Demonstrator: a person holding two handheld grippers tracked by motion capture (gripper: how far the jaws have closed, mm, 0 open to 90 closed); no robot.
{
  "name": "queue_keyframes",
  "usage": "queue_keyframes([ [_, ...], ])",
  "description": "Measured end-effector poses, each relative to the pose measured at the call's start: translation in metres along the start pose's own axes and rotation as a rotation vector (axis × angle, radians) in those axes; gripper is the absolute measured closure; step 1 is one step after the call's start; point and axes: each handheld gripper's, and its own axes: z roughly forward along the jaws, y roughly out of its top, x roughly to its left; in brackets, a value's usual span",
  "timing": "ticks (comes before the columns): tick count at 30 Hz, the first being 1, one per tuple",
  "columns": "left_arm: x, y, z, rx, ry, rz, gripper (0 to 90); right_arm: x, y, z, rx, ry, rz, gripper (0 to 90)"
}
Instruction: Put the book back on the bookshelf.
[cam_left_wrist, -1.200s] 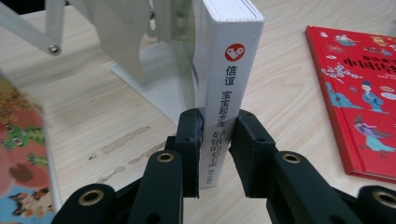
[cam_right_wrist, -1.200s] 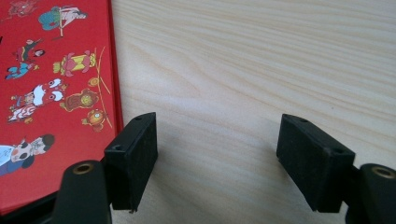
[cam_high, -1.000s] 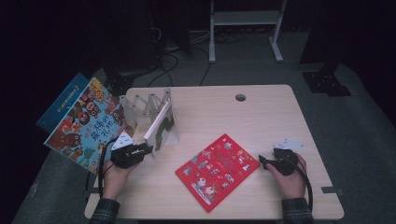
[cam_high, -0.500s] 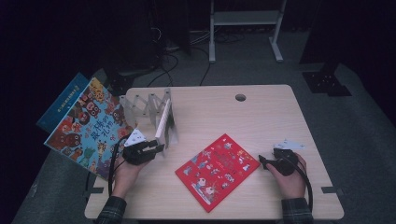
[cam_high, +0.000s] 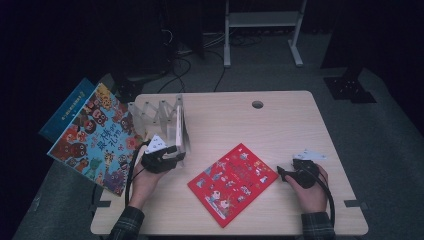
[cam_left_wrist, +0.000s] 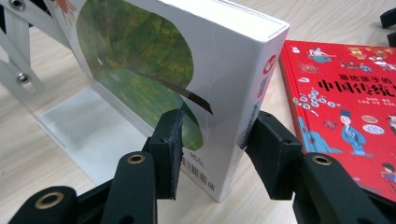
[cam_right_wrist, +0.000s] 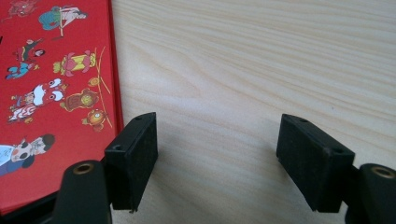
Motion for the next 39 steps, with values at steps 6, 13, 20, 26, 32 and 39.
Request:
queue_keyframes([
  [6, 0.002, 0.001, 0.005, -0.002, 0.016, 0.004, 51.6, 0.000, 0.000, 0.000, 0.000, 0.000, 0.000, 28.1],
  [13, 0.002, 0.000, 0.001, -0.007, 0.023, 0.004, 47.6, 0.000, 0.000, 0.000, 0.000, 0.000, 0.000, 28.1],
  [20, 0.003, -0.001, -0.003, -0.015, 0.028, 0.003, 43.8, 0.000, 0.000, 0.000, 0.000, 0.000, 0.000, 28.1],
  [26, 0.003, -0.008, -0.010, -0.014, 0.011, 0.009, 33.7, 0.000, 0.000, 0.000, 0.000, 0.000, 0.000, 28.1],
  [32, 0.003, -0.017, -0.017, 0.009, -0.024, 0.031, 23.8, 0.000, 0.000, 0.000, 0.000, 0.001, 0.000, 28.1],
  [39, -0.005, -0.024, -0.018, 0.063, -0.102, 0.024, 17.9, 0.000, 0.000, 0.000, 0.001, 0.002, 0.001, 27.9],
])
